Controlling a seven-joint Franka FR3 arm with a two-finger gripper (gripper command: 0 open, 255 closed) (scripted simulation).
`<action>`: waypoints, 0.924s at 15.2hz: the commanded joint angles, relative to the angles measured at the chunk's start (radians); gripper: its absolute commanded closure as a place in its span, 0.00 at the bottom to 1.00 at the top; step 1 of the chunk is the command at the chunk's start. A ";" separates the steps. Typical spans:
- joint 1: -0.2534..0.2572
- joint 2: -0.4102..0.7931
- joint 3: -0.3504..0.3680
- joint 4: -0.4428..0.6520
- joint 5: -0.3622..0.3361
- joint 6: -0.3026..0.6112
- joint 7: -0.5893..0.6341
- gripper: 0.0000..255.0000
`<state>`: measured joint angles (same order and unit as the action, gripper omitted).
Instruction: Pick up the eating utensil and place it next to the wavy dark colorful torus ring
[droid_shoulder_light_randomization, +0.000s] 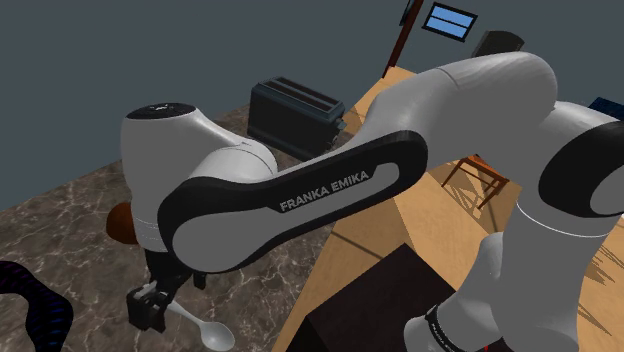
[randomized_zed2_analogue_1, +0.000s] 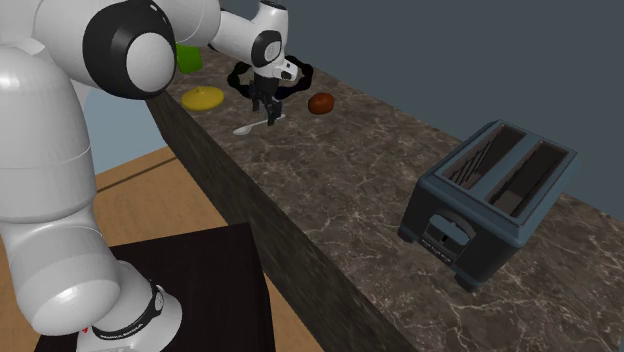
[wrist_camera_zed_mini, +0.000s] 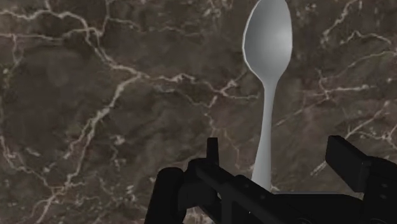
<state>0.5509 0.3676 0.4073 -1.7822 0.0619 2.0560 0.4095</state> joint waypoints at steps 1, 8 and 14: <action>0.000 0.000 0.000 0.000 0.000 0.000 0.000 0.00; -0.014 -0.035 0.001 0.081 0.010 -0.116 -0.006 0.00; -0.014 -0.035 0.001 0.082 0.010 -0.117 -0.006 0.00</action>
